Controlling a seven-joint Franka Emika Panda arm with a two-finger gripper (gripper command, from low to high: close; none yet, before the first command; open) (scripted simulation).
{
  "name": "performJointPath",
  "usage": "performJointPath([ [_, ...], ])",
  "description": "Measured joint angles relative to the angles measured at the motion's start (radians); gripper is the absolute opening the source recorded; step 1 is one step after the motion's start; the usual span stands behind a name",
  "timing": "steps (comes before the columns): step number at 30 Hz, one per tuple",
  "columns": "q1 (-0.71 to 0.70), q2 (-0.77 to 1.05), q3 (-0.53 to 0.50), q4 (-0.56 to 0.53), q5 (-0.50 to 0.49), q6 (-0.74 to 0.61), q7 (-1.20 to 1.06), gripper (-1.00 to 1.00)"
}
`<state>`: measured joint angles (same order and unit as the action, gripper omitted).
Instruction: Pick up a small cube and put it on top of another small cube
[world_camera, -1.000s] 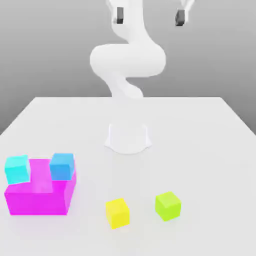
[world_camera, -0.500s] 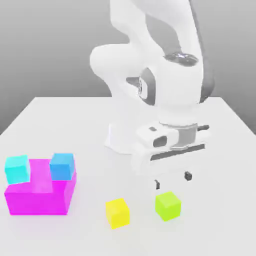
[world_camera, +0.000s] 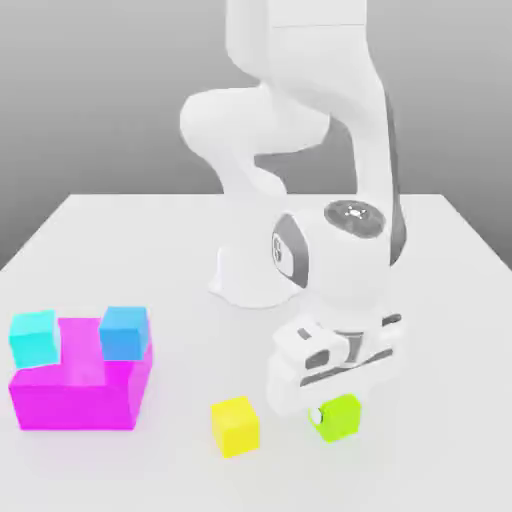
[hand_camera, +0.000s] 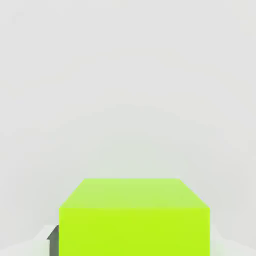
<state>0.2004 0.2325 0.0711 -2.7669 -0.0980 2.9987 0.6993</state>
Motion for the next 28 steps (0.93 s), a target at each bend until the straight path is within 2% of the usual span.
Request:
performJointPath([
  [5, -0.036, -0.169, 0.028, -0.027, 0.069, -0.143, -0.047, -1.00],
  [12, -0.359, -0.303, -0.130, 0.066, 0.036, -0.364, 0.086, -1.00],
  [19, -0.607, -0.419, -0.324, 0.169, 0.017, -0.580, 0.217, -1.00],
  [21, -0.653, -0.409, -0.366, 0.181, 0.025, -0.583, 0.233, -1.00],
  [24, -0.658, -0.323, -0.388, 0.161, 0.058, -0.479, 0.215, -1.00],
  [25, -0.659, -0.301, -0.390, 0.154, 0.066, -0.451, 0.209, 1.00],
  [28, -0.659, -0.301, -0.390, 0.154, 0.066, -0.451, 0.209, 1.00],
])
